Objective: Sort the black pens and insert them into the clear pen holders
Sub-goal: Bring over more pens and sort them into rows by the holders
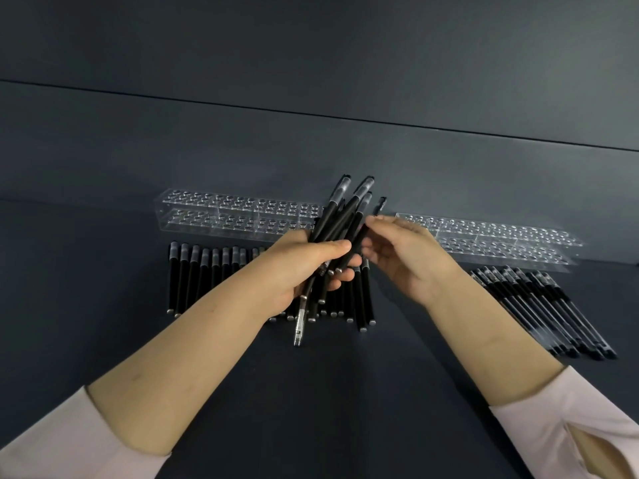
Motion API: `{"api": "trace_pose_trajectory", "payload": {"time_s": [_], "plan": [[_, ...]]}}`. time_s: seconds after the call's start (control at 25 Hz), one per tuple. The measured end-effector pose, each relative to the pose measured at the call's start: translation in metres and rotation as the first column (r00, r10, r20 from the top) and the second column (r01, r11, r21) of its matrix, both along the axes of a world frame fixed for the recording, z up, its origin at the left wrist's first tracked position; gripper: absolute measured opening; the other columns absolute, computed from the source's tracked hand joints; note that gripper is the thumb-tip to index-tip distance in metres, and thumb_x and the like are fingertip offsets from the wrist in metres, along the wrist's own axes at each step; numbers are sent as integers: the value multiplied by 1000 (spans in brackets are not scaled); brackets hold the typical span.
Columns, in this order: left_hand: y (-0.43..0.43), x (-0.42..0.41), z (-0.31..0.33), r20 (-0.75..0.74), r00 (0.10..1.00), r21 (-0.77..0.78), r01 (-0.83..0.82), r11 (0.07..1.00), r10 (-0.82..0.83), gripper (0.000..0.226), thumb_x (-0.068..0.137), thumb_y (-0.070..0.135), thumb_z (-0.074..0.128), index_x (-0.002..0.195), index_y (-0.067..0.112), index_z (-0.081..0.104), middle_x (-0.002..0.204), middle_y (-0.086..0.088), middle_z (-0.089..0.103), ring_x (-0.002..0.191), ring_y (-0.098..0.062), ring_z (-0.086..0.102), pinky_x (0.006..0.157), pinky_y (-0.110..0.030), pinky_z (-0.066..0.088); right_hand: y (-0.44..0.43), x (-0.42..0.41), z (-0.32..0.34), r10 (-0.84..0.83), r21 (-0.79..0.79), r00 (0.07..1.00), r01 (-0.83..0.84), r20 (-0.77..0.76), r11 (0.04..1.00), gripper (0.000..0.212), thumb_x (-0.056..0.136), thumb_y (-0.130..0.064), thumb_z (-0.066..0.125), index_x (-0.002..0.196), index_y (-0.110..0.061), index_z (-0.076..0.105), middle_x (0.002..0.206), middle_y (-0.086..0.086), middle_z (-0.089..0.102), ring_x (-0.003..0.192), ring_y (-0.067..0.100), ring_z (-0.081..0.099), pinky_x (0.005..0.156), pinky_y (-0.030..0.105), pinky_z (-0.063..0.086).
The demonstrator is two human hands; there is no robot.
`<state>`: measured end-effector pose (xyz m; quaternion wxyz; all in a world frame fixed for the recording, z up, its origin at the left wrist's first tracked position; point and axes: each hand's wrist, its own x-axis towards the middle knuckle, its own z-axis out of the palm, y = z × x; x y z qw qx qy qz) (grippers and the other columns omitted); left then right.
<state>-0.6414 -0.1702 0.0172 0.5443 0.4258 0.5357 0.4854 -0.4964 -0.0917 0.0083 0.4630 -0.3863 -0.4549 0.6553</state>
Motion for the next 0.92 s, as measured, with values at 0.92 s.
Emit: {"api": "trace_pose_trajectory", "payload": {"time_s": [0.92], "plan": [[3,-4,-2,87,995,-41,-45,998,48,21,94,16,63,107,2,68,80,-1,69,72,-11,66,69,-21,57,8,21,-14,-71,145,616,-71,785,987,25,83,-20,74,101,-6,63,80,10,64,62,18,67,72,32,60]]}}
